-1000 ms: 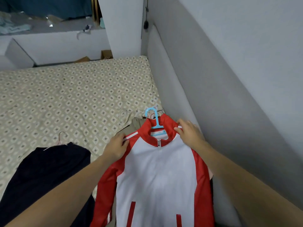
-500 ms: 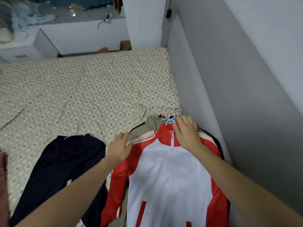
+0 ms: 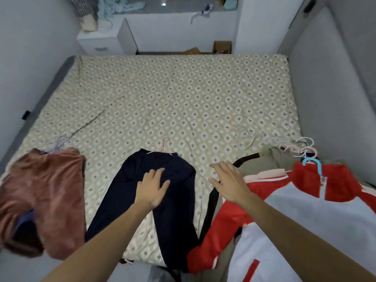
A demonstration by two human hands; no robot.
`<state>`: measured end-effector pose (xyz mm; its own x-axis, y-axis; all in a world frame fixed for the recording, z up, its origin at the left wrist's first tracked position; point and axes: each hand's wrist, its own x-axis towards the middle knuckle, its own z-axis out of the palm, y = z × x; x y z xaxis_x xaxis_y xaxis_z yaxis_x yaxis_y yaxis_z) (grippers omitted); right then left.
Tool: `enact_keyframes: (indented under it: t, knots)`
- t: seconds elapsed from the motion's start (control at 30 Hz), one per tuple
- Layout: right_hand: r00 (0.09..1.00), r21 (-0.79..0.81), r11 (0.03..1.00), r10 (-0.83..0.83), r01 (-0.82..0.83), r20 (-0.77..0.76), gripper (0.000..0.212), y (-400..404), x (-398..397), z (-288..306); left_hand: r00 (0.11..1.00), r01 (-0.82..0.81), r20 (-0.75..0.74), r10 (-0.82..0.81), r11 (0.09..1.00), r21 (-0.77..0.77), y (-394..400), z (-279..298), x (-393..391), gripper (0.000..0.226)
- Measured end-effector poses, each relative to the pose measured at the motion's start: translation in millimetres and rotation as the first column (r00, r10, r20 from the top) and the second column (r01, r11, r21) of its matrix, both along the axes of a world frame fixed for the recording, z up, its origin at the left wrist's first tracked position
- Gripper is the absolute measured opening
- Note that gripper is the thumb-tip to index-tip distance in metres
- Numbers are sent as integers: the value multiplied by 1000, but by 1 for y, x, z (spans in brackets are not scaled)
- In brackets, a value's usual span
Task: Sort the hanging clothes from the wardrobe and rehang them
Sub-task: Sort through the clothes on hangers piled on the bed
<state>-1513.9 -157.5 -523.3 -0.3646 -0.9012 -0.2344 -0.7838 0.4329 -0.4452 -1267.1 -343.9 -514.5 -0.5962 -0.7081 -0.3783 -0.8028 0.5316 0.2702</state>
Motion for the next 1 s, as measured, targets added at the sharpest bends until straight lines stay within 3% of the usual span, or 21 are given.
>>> enact_keyframes:
  t: [0.27,0.5,0.63,0.8,1.0]
  knots:
    - [973,186,975,-155,123,172,56,-153,65,-123,994,-61,90,54,995,79,-170,-119,77,61]
    - [981,341,928,-182,149,66,62,-240,56,-232,991,-103,97,91,987,125,-287,-225,89,56]
    - [957,397,901,-250,175,146,73,-254,50,-274,964,-262,117,240,936,235,-311,-268,87,67]
    - [918,358,895,-349,266,191,54,-255,64,-291,960,-278,89,265,937,210,-317,-296,86,55]
    - [920,197,920,-367,338,136,37,-249,72,-250,973,-198,-77,217,958,206,-314,-267,96,31]
